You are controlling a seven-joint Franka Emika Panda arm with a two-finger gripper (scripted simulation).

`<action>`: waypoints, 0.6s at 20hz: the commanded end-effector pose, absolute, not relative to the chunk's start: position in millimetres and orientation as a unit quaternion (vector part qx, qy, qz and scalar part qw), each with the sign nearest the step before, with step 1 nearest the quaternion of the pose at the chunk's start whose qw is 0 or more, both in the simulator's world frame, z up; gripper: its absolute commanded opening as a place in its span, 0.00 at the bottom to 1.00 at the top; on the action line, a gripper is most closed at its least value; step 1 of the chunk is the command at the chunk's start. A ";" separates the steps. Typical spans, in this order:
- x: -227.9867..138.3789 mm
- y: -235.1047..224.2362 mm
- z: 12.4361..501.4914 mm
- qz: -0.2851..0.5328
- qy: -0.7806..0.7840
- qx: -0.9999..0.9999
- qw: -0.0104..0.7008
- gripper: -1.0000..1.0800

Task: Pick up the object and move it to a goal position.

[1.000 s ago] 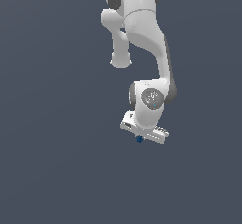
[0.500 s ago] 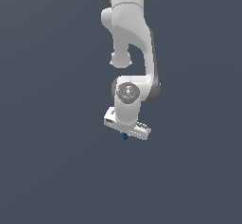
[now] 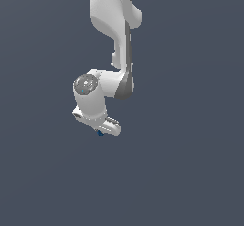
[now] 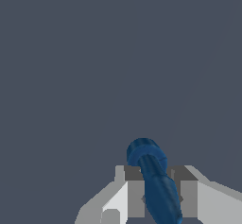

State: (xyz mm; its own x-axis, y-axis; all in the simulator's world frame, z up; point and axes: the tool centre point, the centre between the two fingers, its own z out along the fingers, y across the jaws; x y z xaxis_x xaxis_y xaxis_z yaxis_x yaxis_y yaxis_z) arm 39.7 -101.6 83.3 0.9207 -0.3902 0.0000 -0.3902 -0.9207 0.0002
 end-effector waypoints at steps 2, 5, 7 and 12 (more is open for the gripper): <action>37.2 -134.2 90.1 0.000 -0.198 0.980 0.000 0.00; 36.3 -153.5 94.3 0.000 -0.198 0.980 0.000 0.00; 36.0 -162.4 96.1 0.000 -0.198 0.980 0.000 0.00; 36.6 -169.3 97.5 0.000 -0.198 0.980 0.000 0.00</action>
State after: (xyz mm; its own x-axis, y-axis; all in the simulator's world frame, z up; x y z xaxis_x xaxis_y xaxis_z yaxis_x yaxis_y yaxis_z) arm 36.0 -169.3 97.2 0.9208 -0.3901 0.0003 -0.3901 -0.9208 0.0004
